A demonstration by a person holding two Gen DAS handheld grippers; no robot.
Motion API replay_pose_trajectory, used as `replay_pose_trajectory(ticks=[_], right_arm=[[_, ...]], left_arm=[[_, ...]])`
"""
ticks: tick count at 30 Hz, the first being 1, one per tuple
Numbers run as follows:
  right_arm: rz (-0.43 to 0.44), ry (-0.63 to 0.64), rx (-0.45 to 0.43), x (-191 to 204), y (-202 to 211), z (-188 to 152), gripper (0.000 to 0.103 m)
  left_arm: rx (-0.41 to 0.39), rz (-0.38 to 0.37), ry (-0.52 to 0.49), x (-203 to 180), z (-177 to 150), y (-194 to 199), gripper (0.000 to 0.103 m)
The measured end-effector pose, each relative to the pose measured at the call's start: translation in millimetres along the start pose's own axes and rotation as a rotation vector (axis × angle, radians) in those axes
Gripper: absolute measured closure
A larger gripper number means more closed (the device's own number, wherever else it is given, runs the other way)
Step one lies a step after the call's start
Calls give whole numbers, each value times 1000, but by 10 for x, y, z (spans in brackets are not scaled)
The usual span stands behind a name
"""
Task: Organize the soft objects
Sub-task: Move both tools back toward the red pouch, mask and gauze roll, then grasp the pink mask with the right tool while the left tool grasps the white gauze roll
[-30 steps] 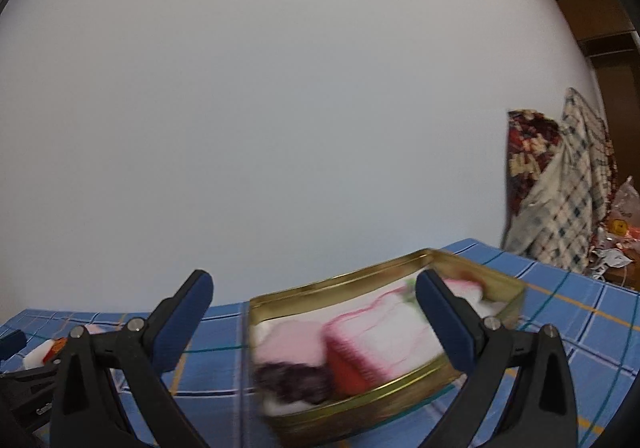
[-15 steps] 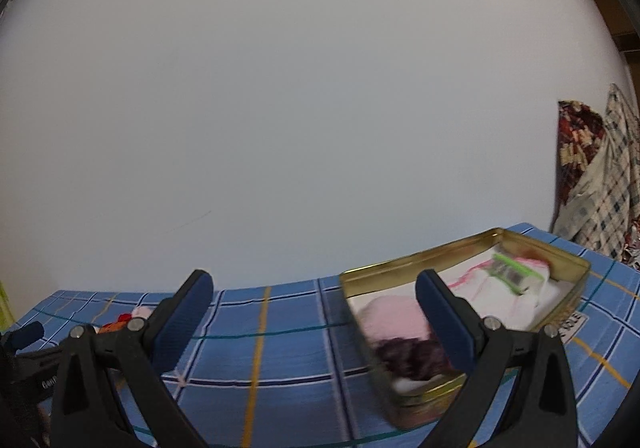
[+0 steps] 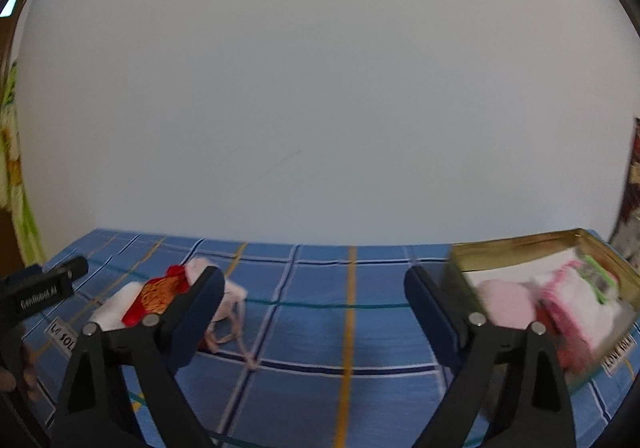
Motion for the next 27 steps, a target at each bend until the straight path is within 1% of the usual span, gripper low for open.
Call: replay_pose_trajectory(ticks=[1, 3, 4, 6, 8, 9, 12, 14, 16, 17, 19, 22, 24, 25, 26, 27], right_arm=[[17, 7, 22, 38, -74, -7, 17], [45, 21, 63, 119, -192, -28, 20], [64, 32, 93, 174, -272, -45, 23], [96, 50, 142, 254, -420, -64, 24], [122, 76, 203, 360, -582, -110, 28], [127, 82, 223, 398, -652, -128, 32], [158, 87, 297, 499, -873, -190, 35], [165, 87, 333, 547, -964, -227, 36], [174, 86, 386, 583, -1133, -260, 40], [175, 82, 401, 587, -1185, -266, 40], [179, 67, 452, 602, -1323, -312, 45], [193, 39, 521, 619, -1463, -369, 49], [187, 33, 563, 656, -1516, -429, 51], [180, 39, 585, 666, -1548, -463, 53], [174, 42, 583, 707, -1572, -483, 56], [176, 42, 576, 710, -1560, -482, 75]], left_arm=[[-1, 5, 5, 30, 8, 1, 10], [-3, 22, 15, 95, 23, 0, 10], [-2, 22, 21, 126, 26, 2, 10], [8, 7, 26, 157, 20, -14, 10], [18, 11, 14, 146, 18, -14, 10], [25, 18, 6, 142, 8, -24, 10], [37, 36, -28, 123, 2, -43, 10], [41, 53, -48, 123, 4, -40, 10], [46, 52, -44, 137, -1, -38, 10], [51, 45, -36, 151, -5, -43, 10], [54, 33, -27, 168, -5, -43, 10], [56, 22, -44, 146, -2, -38, 10], [55, 13, -59, 110, -3, -28, 10], [55, 6, -70, 85, -5, -23, 10], [54, -6, -88, 42, -2, -12, 10], [51, -15, -103, 10, 0, 0, 10]])
Point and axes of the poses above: each gripper's, at about its wrist camera, not at the fingertips, and y roughly against the way its jaws point, x to its left, z to its top, the point moved 5 cm from there along -y, roughly the way its jaws point, and after that the axes turned 12 degrees about -y, right-handed, at the moved point
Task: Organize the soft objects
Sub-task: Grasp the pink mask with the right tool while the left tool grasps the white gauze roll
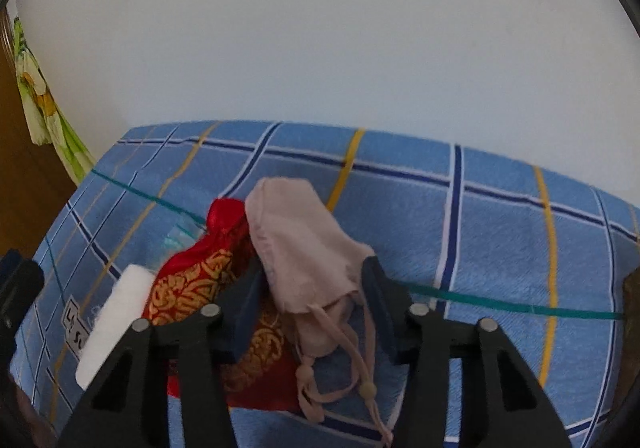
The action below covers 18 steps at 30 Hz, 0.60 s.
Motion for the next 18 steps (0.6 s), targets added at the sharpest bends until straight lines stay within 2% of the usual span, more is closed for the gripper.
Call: replay_pose_trajectory(ticks=[1, 3, 5, 9, 15, 18], right_arm=[[-1, 0, 9, -3, -14, -14, 87], [-15, -20, -3, -44, 2, -12, 93], [2, -49, -18, -99, 53, -28, 94], [31, -84, -148, -223, 393, -55, 94], [-4, -68, -270, -314, 805, -226, 94], [-11, -59, -295, -373, 992, -342, 94]], left_arm=[[-4, -6, -13, -36, 8, 21, 10], [-13, -21, -44, -102, 17, 47, 10], [-15, -38, -65, -159, 15, 62, 10], [-28, -167, -85, -335, 21, 101, 10], [14, -169, -170, -558, -50, 8, 12], [49, -161, -190, -587, -98, -67, 40]])
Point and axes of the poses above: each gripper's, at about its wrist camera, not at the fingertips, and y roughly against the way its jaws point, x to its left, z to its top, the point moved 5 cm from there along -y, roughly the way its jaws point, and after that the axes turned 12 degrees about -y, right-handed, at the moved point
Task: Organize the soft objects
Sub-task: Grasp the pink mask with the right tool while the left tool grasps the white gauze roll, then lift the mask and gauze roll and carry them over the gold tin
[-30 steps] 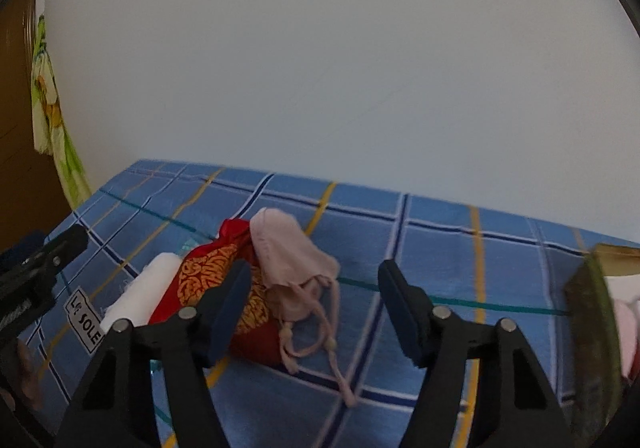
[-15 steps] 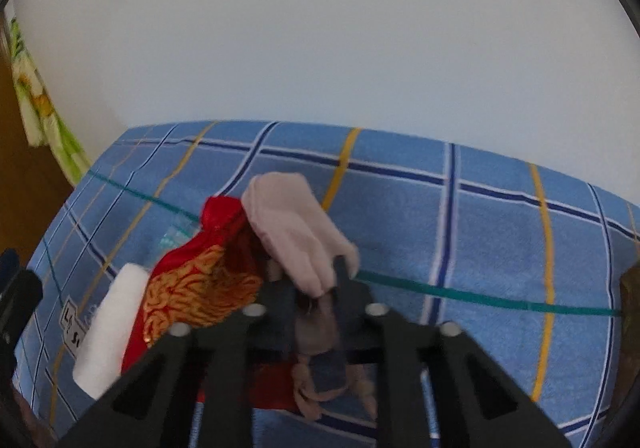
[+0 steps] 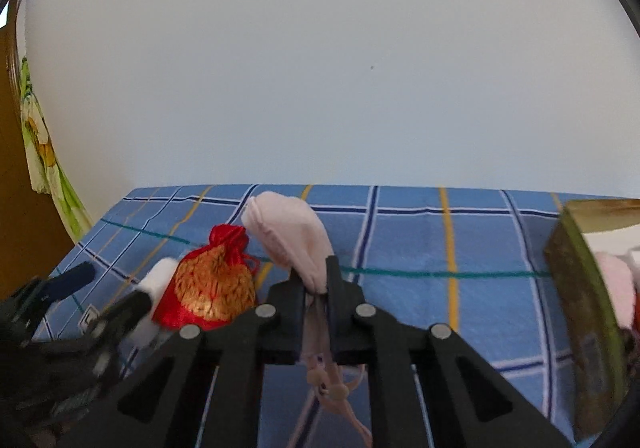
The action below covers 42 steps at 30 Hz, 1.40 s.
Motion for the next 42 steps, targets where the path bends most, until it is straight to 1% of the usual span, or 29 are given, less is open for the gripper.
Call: replay_pose_trajectory(ticks=[1, 3, 5, 8, 11, 12, 13, 15, 16, 19, 22, 25, 27, 30, 32, 35, 37, 42], right_arm=[[2, 7, -5, -15, 71, -24, 94], [3, 18, -9, -37, 186, -77, 94], [3, 29, -4, -21, 217, -126, 94], [6, 31, 12, -41, 281, -184, 94], [1, 35, 11, -74, 345, -210, 94], [-2, 32, 10, -64, 338, -220, 94], [-4, 28, 11, -80, 350, -225, 94], [-7, 21, 15, -106, 372, -243, 94], [-8, 15, 10, -131, 405, -247, 94], [-13, 15, -15, -156, 467, -256, 94], [-15, 22, -33, -193, 541, -277, 94], [-14, 22, -48, -206, 579, -284, 94], [-16, 25, -64, -196, 584, -295, 94], [-22, 31, -96, -167, 612, -263, 94], [-26, 32, -127, -146, 653, -240, 94], [-41, 43, -172, -130, 735, -201, 94], [-46, 47, -183, -142, 768, -194, 94], [-55, 48, -203, -205, 865, -183, 94]], left_arm=[[10, -24, 19, 13, -17, -29, 42], [14, -61, 49, 29, -33, -61, 42], [23, -92, 43, -17, -48, -98, 42], [49, -93, 18, -91, -52, -144, 42], [57, -104, 43, -65, -71, -154, 42], [61, -108, 53, -44, -74, -172, 46], [64, -112, 62, -18, -90, -184, 54], [56, -128, 82, 15, -106, -180, 67], [50, -127, 92, 32, -114, -165, 70], [30, -141, 136, 87, -135, -114, 71], [13, -147, 156, 127, -137, -97, 71], [-37, -160, 180, 170, -102, 8, 71], [-100, -160, 208, 230, -54, 166, 71], [-178, -141, 257, 344, -4, 313, 71], [-203, -126, 277, 383, 8, 361, 71], [-231, -119, 268, 347, 31, 415, 71], [-243, -125, 265, 308, 54, 425, 71], [-272, -170, 265, 156, 94, 496, 71]])
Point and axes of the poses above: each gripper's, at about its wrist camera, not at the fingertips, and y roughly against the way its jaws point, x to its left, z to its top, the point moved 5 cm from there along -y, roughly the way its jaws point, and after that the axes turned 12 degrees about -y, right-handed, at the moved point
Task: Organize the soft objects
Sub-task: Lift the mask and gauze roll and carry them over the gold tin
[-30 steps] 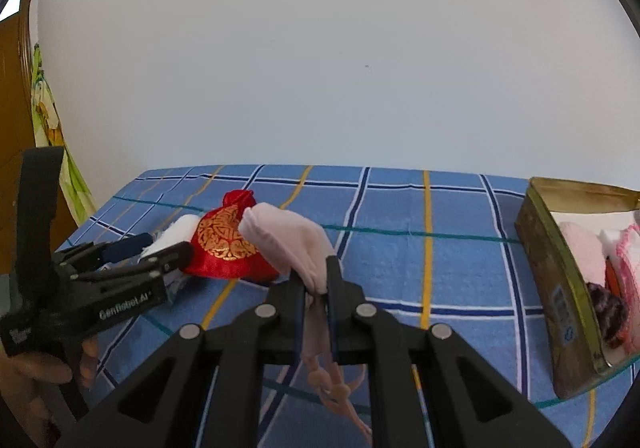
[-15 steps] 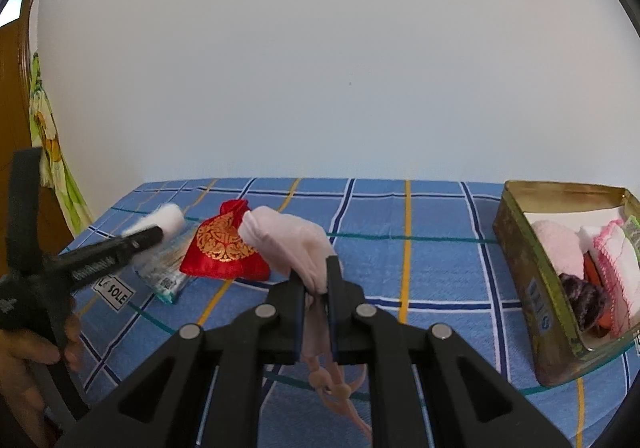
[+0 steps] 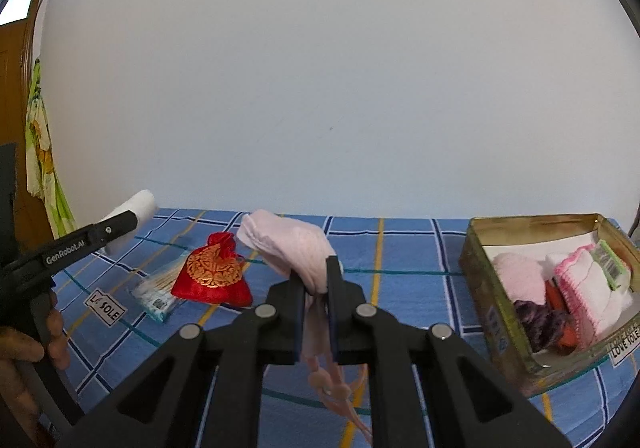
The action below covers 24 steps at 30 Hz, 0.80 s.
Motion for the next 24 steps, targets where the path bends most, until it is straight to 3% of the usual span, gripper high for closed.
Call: replay_pose_trajectory(ticks=[14, 24], right_arm=[[-50, -31, -67, -396, 217, 118, 94], [-103, -53, -108, -803, 369, 249, 94]], left_arm=[[-31, -78, -146, -895, 18, 60, 71], [-38, -157, -183, -1472, -2, 46, 71]])
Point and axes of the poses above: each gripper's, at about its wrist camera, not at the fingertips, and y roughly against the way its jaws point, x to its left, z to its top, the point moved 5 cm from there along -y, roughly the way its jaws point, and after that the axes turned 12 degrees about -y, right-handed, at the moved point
